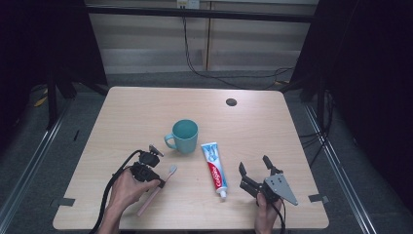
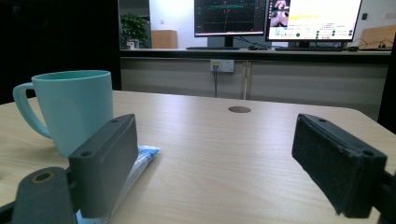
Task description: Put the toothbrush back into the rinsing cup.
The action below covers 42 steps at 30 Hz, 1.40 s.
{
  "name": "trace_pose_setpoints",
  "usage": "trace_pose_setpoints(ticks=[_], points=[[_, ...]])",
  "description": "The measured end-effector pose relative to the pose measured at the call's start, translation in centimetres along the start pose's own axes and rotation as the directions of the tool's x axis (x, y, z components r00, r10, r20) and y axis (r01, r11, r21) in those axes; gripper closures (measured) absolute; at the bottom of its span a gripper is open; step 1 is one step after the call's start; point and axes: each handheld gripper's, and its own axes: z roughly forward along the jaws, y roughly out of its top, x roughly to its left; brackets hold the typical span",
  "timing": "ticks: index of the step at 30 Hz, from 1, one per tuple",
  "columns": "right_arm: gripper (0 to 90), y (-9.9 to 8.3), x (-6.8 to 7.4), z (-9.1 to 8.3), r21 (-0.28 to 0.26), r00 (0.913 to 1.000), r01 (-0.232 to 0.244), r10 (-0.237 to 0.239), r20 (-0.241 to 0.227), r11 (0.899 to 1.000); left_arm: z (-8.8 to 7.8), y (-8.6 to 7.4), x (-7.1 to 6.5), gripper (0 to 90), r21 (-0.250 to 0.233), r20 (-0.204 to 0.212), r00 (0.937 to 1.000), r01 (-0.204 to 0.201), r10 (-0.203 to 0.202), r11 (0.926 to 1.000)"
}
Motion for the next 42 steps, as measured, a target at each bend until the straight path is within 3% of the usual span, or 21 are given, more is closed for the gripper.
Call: trace_pose_setpoints(ticks=[4, 8, 16, 19, 22, 31, 36, 41, 42], points=[[13.7, 0.0, 0.0, 0.0, -0.001, 1.0, 0.0, 0.0, 0.001, 1.0, 0.0, 0.0, 0.0, 78.9, 0.004, 0.001, 1.0, -0.002, 0.002, 1.0], [13.7, 0.0, 0.0, 0.0, 0.0, 1.0, 0.0, 0.0, 0.0, 1.0, 0.0, -0.1, -0.4, 78.9, 0.005, -0.026, 0.9996, -0.009, 0.01, 0.9999], [13.7, 0.0, 0.0, 0.0, 0.001, 1.0, -0.001, 0.001, 0.0, 1.0, -0.2, -0.3, -0.1, 79.0, -0.02, -0.003, 1.0, -0.007, 0.007, 0.9998], [13.7, 0.0, 0.0, 0.0, 0.001, 1.0, -0.001, 0.001, 0.0, 1.0, -0.7, -0.4, 0.0, 78.9, -0.056, 0.029, 0.9995, -0.013, 0.014, 0.9984], [13.7, 0.0, 0.0, 0.0, 0.002, 1.0, -0.001, 0.001, 0.0, 1.0, -1.0, -0.6, 0.1, 79.0, -0.081, 0.029, 0.9996, 0.001, 0.001, 0.9967], [13.7, 0.0, 0.0, 0.0, 0.002, 1.0, -0.001, 0.001, 0.001, 1.0, -1.4, -1.0, 0.5, 79.0, -0.118, 0.064, 0.998, 0.005, 0.003, 0.993], [13.8, 0.0, 0.0, 0.0, 0.002, 1.0, -0.001, 0.001, 0.0, 1.0, -2.3, -1.2, 0.7, 79.1, -0.169, 0.074, 0.9973, 0.009, 0.004, 0.9856], [13.7, 0.0, 0.0, 0.0, 0.002, 1.0, -0.001, 0.001, 0.0, 1.0, -3.0, -1.5, 0.7, 79.1, -0.24, 0.083, 0.9965, 0.014, 0.006, 0.9707], [13.8, 0.0, 0.0, 0.0, 0.002, 1.0, -0.001, 0.001, 0.001, 1.0, -3.3, -1.6, 0.7, 79.1, -0.263, 0.087, 0.9961, 0.008, 0.015, 0.9649]])
